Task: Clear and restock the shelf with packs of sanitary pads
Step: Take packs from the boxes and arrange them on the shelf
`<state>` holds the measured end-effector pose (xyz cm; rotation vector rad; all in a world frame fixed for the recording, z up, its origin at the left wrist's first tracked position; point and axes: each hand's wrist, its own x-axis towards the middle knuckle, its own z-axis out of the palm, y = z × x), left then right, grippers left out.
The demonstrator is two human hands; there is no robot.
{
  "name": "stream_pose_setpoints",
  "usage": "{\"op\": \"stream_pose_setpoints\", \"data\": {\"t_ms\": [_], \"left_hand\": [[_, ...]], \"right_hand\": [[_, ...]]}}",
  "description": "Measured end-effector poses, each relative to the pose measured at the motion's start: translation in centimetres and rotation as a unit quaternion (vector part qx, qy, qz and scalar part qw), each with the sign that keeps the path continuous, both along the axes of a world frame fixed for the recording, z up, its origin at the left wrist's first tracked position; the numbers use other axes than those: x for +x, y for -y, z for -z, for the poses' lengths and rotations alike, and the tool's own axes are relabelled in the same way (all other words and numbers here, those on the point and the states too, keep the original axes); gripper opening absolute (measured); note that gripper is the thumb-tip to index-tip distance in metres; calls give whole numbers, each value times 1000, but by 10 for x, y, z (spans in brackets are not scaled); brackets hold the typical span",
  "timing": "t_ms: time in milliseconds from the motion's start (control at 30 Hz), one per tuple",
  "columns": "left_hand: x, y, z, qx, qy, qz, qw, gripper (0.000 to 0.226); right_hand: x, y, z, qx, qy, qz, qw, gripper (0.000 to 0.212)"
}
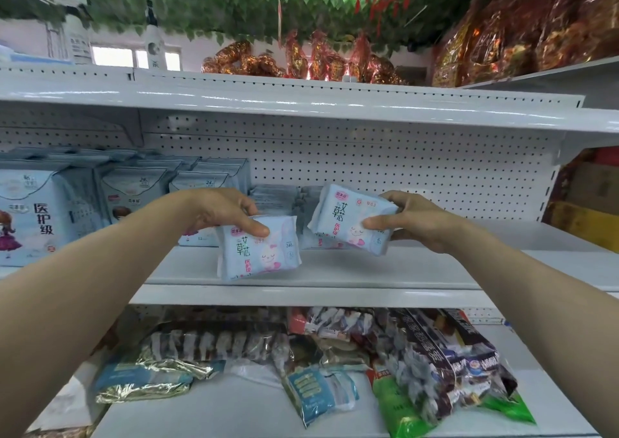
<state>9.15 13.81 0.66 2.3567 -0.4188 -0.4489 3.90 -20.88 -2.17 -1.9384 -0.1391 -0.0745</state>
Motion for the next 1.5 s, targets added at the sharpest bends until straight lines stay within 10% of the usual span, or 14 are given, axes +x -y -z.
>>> {"op": "stream_pose_setpoints", "data": {"t_ms": [167, 367, 767, 1167, 1400, 1500], "left_hand": [[5, 3, 3, -28, 1, -8, 1000, 45], [2, 9, -3, -155, -75, 8, 985, 110], [-5, 17, 16, -310, -155, -16, 938, 122], [-12, 18, 18, -352, -96, -86, 927, 54], [-15, 17, 24, -357, -85, -142, 919, 39], [-21, 17, 25, -369, -100, -137, 914, 77]], "right_hand": [[3, -3, 4, -2, -4, 7, 1000, 51], [3, 1, 2, 23, -5, 22, 999, 53], [-2, 8, 6, 77, -11, 45, 996, 55], [6, 11, 9, 98, 4, 50, 994, 45], [6, 0, 16, 107, 42, 54, 992, 109], [0, -2, 15, 107, 60, 41, 992, 108]]}}
